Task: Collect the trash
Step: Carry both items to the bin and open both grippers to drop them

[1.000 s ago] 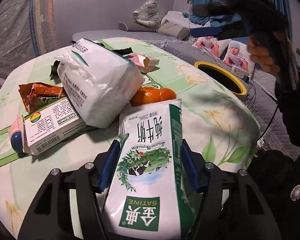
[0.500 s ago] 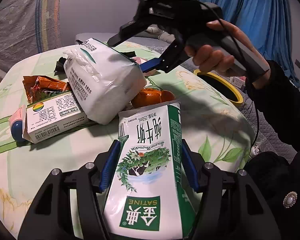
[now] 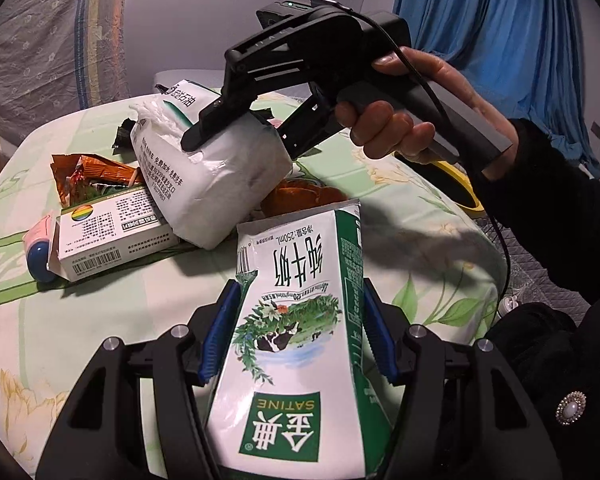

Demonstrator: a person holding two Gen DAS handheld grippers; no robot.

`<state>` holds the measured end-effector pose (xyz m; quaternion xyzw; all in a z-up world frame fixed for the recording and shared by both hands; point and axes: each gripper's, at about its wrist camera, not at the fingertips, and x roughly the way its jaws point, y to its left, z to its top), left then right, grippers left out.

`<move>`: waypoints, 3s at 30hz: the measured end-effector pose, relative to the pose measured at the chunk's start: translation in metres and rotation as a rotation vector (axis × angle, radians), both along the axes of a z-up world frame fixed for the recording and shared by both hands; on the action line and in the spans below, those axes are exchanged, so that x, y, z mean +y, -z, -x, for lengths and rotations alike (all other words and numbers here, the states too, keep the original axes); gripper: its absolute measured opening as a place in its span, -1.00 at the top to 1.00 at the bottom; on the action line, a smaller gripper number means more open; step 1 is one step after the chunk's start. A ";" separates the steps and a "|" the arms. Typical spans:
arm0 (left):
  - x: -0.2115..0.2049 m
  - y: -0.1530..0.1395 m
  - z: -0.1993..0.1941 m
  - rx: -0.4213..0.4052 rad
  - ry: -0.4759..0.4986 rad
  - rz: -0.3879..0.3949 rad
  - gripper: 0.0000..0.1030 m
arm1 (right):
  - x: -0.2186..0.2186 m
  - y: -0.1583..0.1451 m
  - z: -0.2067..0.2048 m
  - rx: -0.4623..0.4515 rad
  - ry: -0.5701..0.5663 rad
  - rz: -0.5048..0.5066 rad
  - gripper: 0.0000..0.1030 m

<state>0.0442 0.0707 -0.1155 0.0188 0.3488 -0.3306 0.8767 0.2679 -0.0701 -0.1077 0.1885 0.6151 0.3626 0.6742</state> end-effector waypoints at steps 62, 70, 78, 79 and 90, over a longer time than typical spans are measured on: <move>-0.335 -0.098 -0.084 -0.213 0.158 -0.008 -0.07 | -0.449 -0.071 0.244 -0.559 1.096 0.116 0.13; -0.370 -0.077 -0.098 -0.165 0.169 -0.025 -0.07 | -0.464 -0.036 0.233 -0.479 1.121 0.158 0.13; -0.392 -0.055 -0.119 -0.106 0.168 -0.043 -0.07 | -0.468 -0.013 0.217 -0.401 1.122 0.195 0.13; -0.394 -0.053 -0.122 -0.098 0.164 -0.044 -0.07 | -0.469 -0.009 0.215 -0.390 1.129 0.201 0.13; -0.398 -0.051 -0.141 -0.047 0.089 -0.001 -0.83 | -0.477 -0.010 0.216 -0.377 1.192 0.217 -0.11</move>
